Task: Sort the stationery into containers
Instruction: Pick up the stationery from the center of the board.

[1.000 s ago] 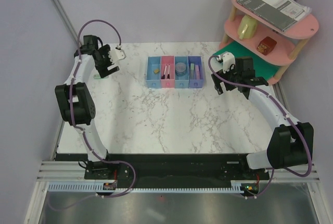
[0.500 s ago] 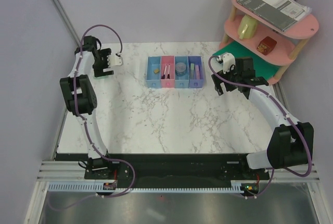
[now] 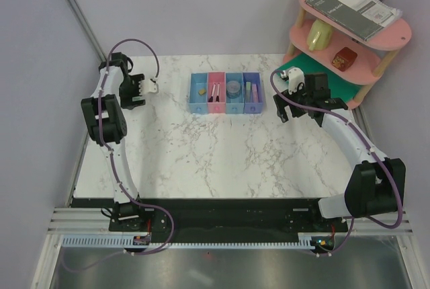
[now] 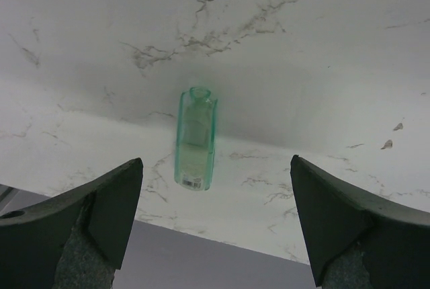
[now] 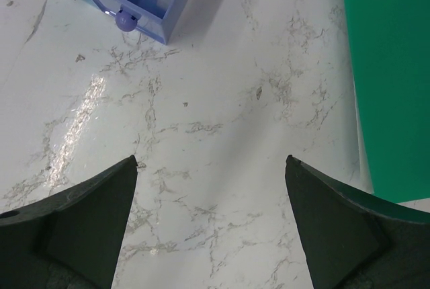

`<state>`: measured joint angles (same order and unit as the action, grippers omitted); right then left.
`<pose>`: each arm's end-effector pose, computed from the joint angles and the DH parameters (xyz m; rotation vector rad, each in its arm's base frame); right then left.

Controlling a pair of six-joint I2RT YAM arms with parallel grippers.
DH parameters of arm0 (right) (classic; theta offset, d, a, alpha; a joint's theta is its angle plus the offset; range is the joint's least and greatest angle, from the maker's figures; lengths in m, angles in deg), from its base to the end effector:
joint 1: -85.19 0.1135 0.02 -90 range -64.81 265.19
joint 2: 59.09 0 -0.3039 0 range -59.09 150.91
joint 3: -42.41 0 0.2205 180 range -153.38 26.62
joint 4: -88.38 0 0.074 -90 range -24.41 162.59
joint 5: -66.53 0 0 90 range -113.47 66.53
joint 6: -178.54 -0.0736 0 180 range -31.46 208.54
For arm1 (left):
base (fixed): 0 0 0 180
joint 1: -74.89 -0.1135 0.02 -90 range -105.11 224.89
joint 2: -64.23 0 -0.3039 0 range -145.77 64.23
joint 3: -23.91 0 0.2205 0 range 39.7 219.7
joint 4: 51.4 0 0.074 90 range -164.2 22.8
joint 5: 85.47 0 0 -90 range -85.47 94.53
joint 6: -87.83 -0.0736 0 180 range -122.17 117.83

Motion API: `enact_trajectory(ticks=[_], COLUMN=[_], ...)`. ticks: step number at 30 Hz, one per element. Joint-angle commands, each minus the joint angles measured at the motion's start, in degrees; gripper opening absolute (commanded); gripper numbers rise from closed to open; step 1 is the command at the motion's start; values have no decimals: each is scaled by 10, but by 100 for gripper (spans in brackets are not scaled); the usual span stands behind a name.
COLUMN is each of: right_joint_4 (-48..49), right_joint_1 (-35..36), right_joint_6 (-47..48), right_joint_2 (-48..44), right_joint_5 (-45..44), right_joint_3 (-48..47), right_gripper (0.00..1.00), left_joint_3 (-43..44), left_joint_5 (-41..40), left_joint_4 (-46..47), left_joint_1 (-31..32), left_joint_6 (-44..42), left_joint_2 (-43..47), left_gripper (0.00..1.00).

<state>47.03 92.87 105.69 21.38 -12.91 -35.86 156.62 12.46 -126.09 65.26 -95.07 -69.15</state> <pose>0.2916 0.0529 0.3039 -0.5878 2.2428 0.1313 0.4812 0.0713 0.1897 1.9259 2.1280 0.1631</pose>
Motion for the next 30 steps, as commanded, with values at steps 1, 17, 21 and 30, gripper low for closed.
enact_trajectory(ticks=[1,17,21,30], right_joint_4=[-11,-17,-21,-27], right_joint_1=[-3,-4,-3,-4], right_joint_6=[-11,-11,-14,-22], right_joint_2=[-7,-4,-5,-12], right_joint_5=[15,16,18,24], right_joint_3=[-28,-36,-42,-50], right_gripper=[98,98,98,98], left_joint_3=[35,-16,-32,-65], left_joint_5=[-18,-19,-28,-53], left_joint_4=[-11,48,21,-23], left_joint_1=[0,1,2,3], left_joint_6=[0,23,14,28], left_joint_2=[-32,-21,-21,-28], left_gripper=[96,93,82,48])
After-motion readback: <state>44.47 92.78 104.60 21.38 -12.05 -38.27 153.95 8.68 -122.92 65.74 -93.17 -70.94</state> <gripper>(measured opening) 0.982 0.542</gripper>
